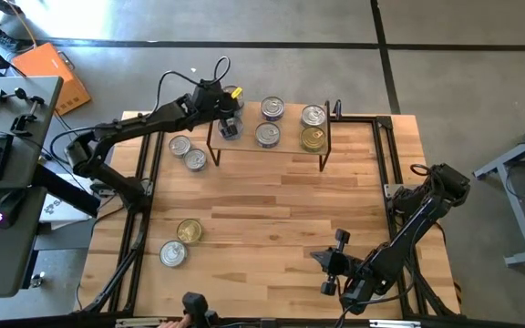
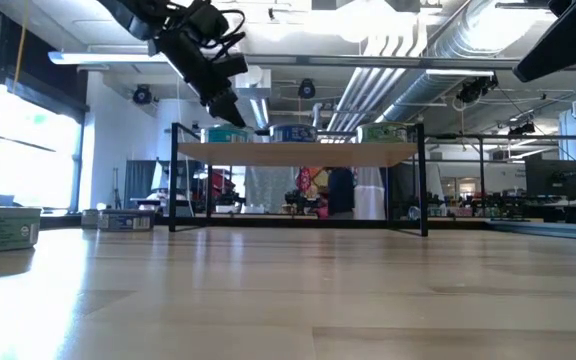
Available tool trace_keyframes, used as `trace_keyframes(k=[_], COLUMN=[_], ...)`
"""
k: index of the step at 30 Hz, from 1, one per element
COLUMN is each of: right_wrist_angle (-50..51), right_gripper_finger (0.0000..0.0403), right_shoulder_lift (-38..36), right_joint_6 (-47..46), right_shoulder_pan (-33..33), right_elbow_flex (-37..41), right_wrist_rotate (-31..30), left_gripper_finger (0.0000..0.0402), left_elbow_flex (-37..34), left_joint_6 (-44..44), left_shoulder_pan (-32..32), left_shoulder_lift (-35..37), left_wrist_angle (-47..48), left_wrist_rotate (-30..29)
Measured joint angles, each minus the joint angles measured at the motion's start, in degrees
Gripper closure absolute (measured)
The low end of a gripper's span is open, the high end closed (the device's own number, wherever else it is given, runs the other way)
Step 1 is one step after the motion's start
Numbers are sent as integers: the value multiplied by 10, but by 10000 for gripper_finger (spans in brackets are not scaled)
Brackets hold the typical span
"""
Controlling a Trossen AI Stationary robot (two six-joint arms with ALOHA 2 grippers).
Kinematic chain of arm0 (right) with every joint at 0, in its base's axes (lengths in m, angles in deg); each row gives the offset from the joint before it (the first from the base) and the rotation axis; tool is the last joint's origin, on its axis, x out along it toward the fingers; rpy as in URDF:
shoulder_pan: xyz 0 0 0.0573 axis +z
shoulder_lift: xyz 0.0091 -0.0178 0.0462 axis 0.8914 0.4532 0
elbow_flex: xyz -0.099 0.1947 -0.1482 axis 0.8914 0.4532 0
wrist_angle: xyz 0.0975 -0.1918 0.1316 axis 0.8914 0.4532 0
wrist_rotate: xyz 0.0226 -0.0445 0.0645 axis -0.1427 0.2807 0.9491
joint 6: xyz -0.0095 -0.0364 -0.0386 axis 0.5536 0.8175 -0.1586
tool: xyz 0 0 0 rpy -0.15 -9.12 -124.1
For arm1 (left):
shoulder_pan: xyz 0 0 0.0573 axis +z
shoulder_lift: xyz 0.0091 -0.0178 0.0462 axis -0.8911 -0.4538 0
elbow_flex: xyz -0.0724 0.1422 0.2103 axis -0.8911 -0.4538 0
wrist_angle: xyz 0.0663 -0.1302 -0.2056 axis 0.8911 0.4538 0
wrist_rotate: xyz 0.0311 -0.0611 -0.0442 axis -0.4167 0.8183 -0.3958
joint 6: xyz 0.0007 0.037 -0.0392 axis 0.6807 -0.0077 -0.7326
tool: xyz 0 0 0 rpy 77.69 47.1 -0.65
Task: Stack canned seafood by type on shelf
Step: Stack the yellow blue tuna can on top of the yellow blue tuna can on the shelf, then stack the blue tuna can on top of the blue tuna can on the shelf
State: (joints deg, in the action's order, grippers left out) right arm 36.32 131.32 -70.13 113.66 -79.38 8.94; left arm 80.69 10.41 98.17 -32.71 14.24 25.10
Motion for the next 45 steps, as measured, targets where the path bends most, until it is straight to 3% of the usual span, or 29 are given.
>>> trace_keyframes(k=[23,31,36,40,45], right_wrist_angle=[0,0,1,1,1], right_gripper_finger=[402,402,402,402,402], right_shoulder_lift=[0,0,0,0,0], right_joint_6=[0,0,0,0,-1], right_shoulder_pan=[0,0,0,0,0], right_elbow_flex=[0,0,0,0,0], right_wrist_rotate=[0,0,-1,-1,-13], left_gripper_finger=[399,340,304,292,292], left_elbow_flex=[0,0,0,0,0], left_joint_6=[5,6,7,5,-15], left_shoulder_pan=[13,9,1,-7,-30], left_shoulder_lift=[3,5,18,39,74], left_wrist_angle=[2,13,12,14,50], left_wrist_rotate=[9,7,-29,-57,-46])
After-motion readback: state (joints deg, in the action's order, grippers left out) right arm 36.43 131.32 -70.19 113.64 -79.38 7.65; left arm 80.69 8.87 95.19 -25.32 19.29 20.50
